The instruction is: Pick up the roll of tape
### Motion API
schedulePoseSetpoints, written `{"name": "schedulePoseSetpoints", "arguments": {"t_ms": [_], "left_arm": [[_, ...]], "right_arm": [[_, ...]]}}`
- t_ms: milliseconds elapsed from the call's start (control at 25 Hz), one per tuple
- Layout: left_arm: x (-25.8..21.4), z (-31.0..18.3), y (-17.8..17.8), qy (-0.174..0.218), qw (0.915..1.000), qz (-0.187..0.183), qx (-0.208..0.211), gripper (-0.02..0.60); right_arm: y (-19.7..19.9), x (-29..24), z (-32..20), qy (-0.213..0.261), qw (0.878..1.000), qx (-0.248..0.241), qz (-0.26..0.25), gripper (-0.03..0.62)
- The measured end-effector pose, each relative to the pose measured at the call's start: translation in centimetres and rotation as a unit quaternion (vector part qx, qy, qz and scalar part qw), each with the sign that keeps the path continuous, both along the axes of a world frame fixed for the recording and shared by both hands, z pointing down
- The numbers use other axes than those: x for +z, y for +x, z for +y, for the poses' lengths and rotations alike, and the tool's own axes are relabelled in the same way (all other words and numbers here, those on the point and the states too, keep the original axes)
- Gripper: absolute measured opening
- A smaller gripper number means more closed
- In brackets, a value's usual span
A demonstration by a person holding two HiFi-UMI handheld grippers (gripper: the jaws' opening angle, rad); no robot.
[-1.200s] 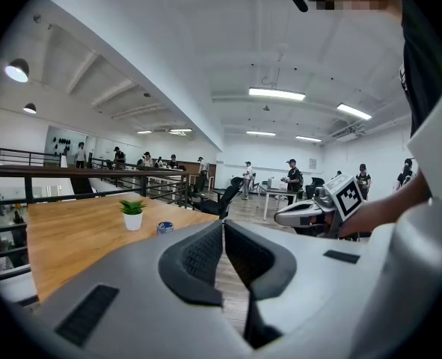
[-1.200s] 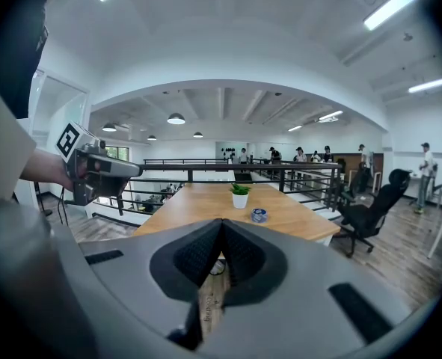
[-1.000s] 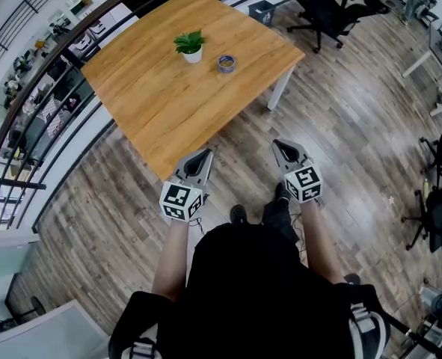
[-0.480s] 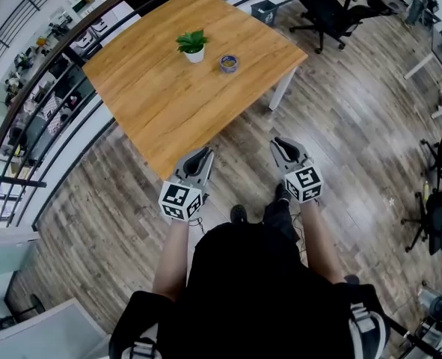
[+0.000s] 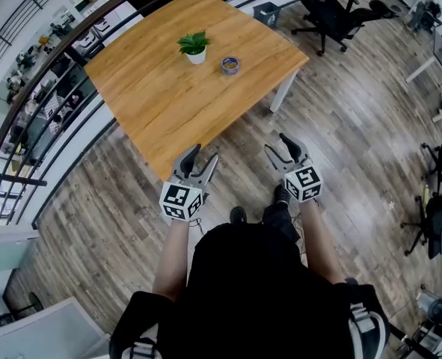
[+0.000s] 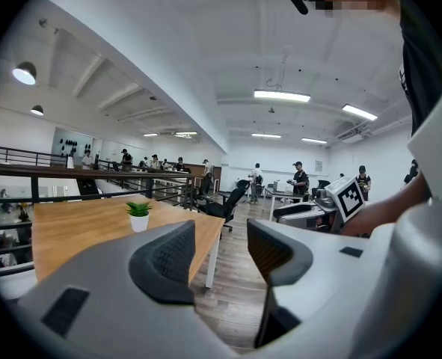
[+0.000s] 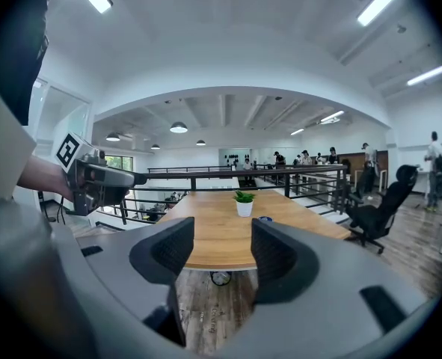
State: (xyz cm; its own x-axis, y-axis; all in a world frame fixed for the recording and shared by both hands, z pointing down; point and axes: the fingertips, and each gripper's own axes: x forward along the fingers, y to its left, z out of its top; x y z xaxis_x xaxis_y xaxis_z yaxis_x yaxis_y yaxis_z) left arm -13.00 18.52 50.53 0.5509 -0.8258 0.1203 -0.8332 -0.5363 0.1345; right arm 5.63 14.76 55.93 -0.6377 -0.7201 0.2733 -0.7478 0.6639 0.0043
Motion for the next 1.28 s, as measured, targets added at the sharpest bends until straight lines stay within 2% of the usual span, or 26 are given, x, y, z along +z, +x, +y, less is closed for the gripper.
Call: {"name": "schedulePoseSetpoints", "arguments": {"t_ms": [280,480,840,1280], "left_arm": [[-0.7,-0.1,0.1,0.006,0.9998,0.005,-0.016,0.267],[-0.6,-0.2,0.6,0.005,0.9997,0.004,-0.026,0.276],[-1.6,-2.3,3.6,0.008,0.9994,0.001,-0.034,0.276],[-1.9,-4.9,8.1,-0.001,0.9976,0.000,-0.070,0.276]], "right_arm": [[0.6,-0.4,-0.3,0.001,1.000,-0.004,-0.010,0.322],[0.9,-0.4,-0.7,0.000,1.000,-0.019,-0.025,0.356],[3.7,-0.8,-4.0,-0.007,0.999,-0.033,-0.029,0.353],[7.4,-1.0,-8.2,-0.026,0.996,-0.077,-0.030,0.336]]}}
